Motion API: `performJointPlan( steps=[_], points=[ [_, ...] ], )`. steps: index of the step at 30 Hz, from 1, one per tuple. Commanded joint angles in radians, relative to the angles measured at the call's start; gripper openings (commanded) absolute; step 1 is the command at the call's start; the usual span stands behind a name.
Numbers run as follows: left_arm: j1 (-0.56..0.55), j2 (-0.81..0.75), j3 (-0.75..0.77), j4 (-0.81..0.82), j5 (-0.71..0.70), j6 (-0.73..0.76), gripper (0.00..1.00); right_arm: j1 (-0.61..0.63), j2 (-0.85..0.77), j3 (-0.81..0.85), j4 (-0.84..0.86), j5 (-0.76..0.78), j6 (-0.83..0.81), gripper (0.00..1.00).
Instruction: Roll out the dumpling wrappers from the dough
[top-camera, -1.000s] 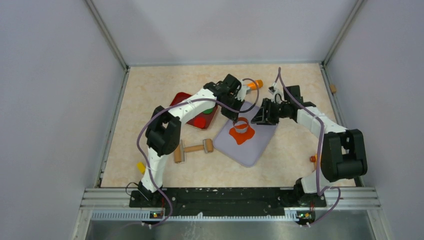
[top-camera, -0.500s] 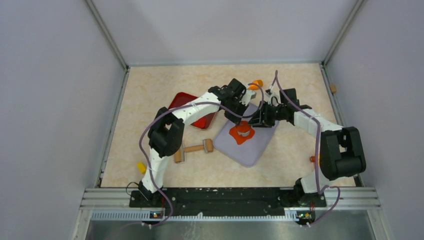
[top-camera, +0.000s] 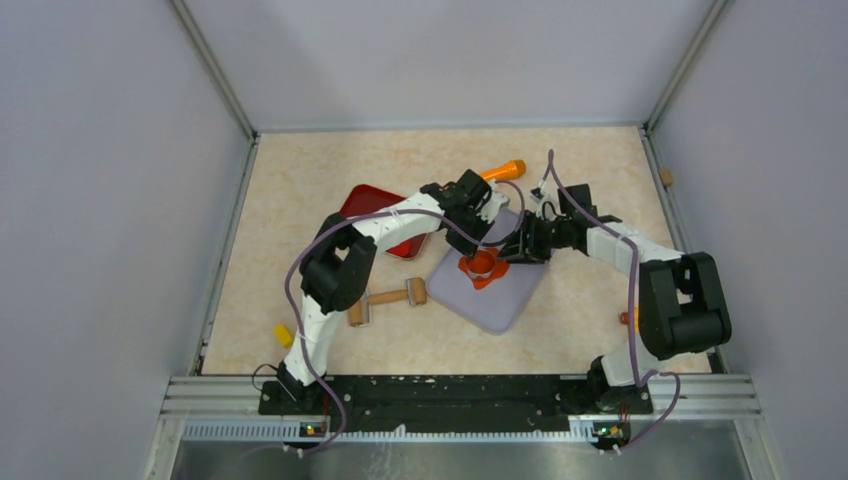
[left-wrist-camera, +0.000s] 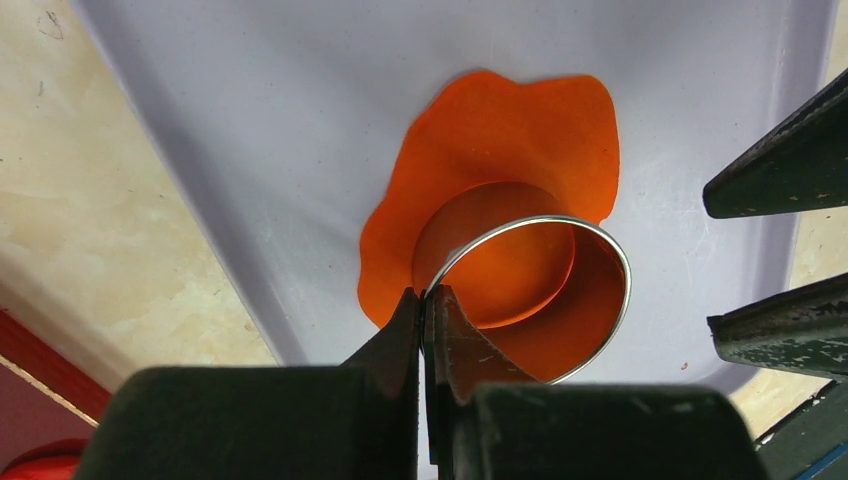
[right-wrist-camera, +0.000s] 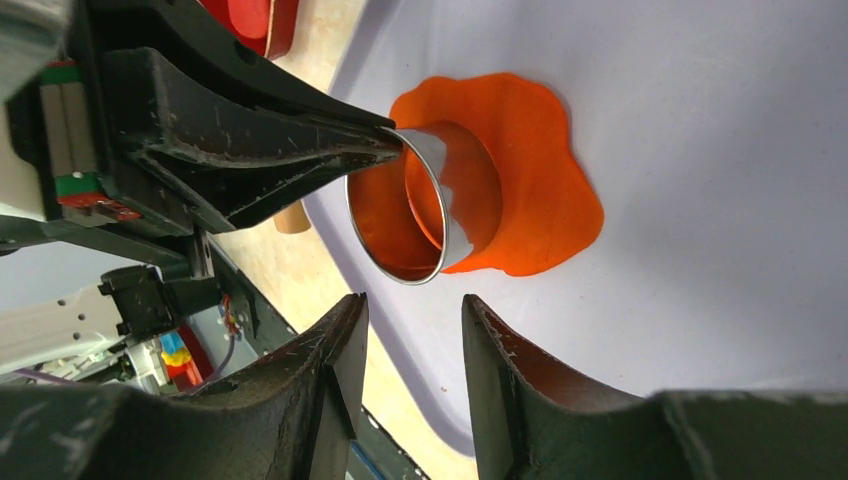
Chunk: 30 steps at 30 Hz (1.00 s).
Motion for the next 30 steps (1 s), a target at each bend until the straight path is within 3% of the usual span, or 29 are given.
performJointPlan(
  steps=[1,22,23,26,30],
  points=[
    [-0.008,0.002,0.008,0.056,-0.007,0.002,0.0,0.014,-0.016,-0.007,0.007,0.004,-0.02,0.4],
    [-0.023,0.0,0.029,0.052,0.017,0.004,0.0,0.013,-0.032,-0.018,-0.021,0.03,-0.051,0.39],
    [-0.023,0.0,0.025,0.053,0.016,0.007,0.01,0.013,-0.033,-0.018,-0.022,0.032,-0.053,0.39],
    [-0.022,-0.008,0.037,0.037,0.031,0.012,0.21,0.012,-0.031,-0.016,-0.027,0.034,-0.057,0.38],
    [-0.022,-0.037,0.075,0.03,0.069,0.018,0.29,0.013,-0.037,-0.002,-0.047,0.032,-0.067,0.38]
  ],
)
